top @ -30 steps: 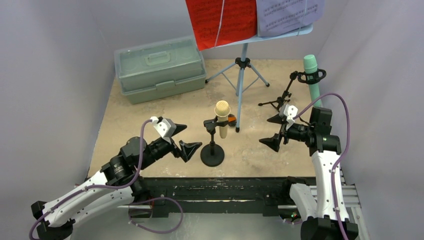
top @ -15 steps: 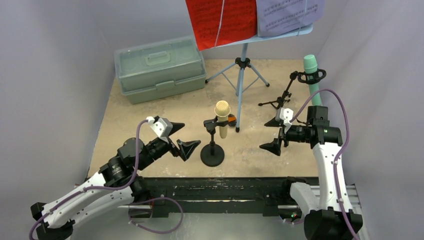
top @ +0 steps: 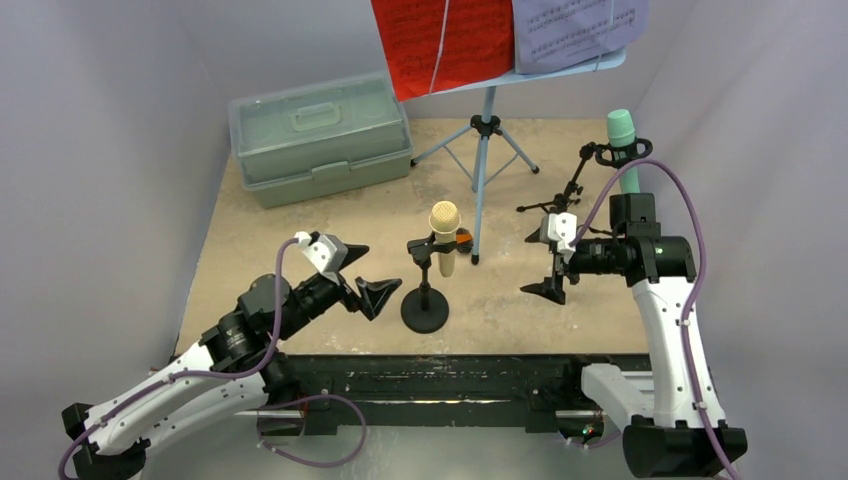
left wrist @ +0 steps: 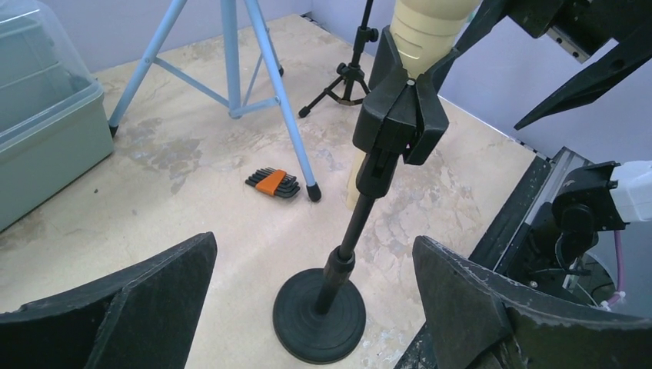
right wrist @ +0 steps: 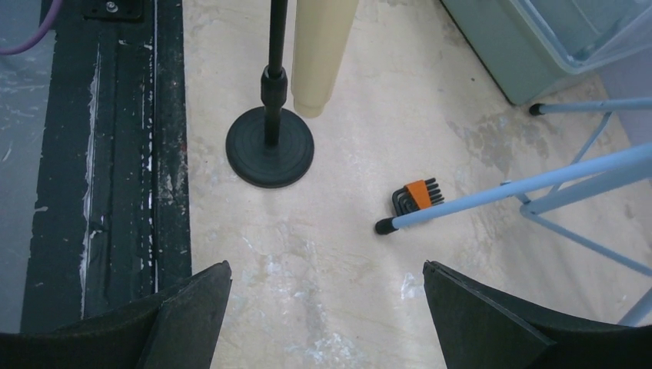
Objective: Pack up the instrument practice props
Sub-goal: Remove the microphone from the microphone stand, then place the microphone at the center of the board.
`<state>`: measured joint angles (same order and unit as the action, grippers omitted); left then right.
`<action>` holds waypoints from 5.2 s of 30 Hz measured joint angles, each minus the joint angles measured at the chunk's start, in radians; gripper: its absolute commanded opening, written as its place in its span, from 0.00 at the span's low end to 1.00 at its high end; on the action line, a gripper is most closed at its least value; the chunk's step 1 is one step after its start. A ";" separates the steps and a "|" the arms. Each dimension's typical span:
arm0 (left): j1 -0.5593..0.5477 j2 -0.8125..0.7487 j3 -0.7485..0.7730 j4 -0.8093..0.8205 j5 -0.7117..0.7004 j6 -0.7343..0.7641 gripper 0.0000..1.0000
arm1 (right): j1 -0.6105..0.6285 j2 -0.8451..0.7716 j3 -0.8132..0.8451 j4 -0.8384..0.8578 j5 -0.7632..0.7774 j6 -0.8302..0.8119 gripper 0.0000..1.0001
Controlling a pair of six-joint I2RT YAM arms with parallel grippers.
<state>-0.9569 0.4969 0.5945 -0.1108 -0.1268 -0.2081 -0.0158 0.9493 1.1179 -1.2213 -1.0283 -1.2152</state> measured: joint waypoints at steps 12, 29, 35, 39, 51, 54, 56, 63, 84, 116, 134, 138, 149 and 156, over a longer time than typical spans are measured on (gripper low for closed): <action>0.000 0.016 -0.003 0.000 -0.033 -0.020 1.00 | 0.148 0.126 0.177 0.013 0.058 0.023 0.99; 0.000 0.027 -0.032 0.042 0.041 -0.034 1.00 | 0.310 0.218 0.271 0.100 0.044 0.098 0.99; 0.000 0.026 -0.044 0.066 0.045 -0.015 1.00 | 0.354 0.251 0.287 0.150 0.062 0.135 0.99; 0.000 0.026 -0.054 0.085 0.039 -0.012 1.00 | 0.377 0.273 0.298 0.196 0.073 0.175 0.99; 0.000 0.030 -0.058 0.155 0.046 0.064 1.00 | 0.454 0.327 0.322 0.299 0.100 0.297 0.99; 0.000 0.048 -0.058 0.204 0.067 0.095 1.00 | 0.476 0.347 0.350 0.307 0.099 0.319 0.99; 0.000 0.074 -0.058 0.243 0.091 0.110 1.00 | 0.483 0.359 0.377 0.308 0.093 0.330 0.99; 0.000 0.202 -0.058 0.351 0.184 0.158 1.00 | 0.501 0.369 0.414 0.325 0.003 0.403 0.98; 0.000 0.285 -0.058 0.581 0.179 0.182 0.69 | 0.520 0.389 0.414 0.438 -0.090 0.588 0.68; 0.000 0.277 -0.056 0.607 0.186 0.143 0.81 | 0.394 0.215 0.386 0.421 -0.070 0.605 0.14; 0.000 0.021 -0.041 0.292 0.050 0.028 0.98 | 0.249 -0.009 0.140 0.417 -0.105 0.645 0.13; 0.000 -0.059 -0.041 0.226 0.026 -0.036 0.99 | 0.240 -0.039 0.089 0.425 -0.109 0.677 0.13; 0.000 -0.148 -0.132 0.164 0.077 -0.153 1.00 | 0.233 -0.076 0.009 0.454 -0.121 0.749 0.13; 0.000 -0.019 -0.197 0.205 0.186 -0.187 1.00 | 0.233 -0.077 -0.060 0.483 -0.125 0.763 0.13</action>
<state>-0.9569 0.4778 0.3977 0.0940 0.0589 -0.3946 0.2169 0.8722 1.0580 -0.7387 -1.1530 -0.4522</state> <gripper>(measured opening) 0.996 0.467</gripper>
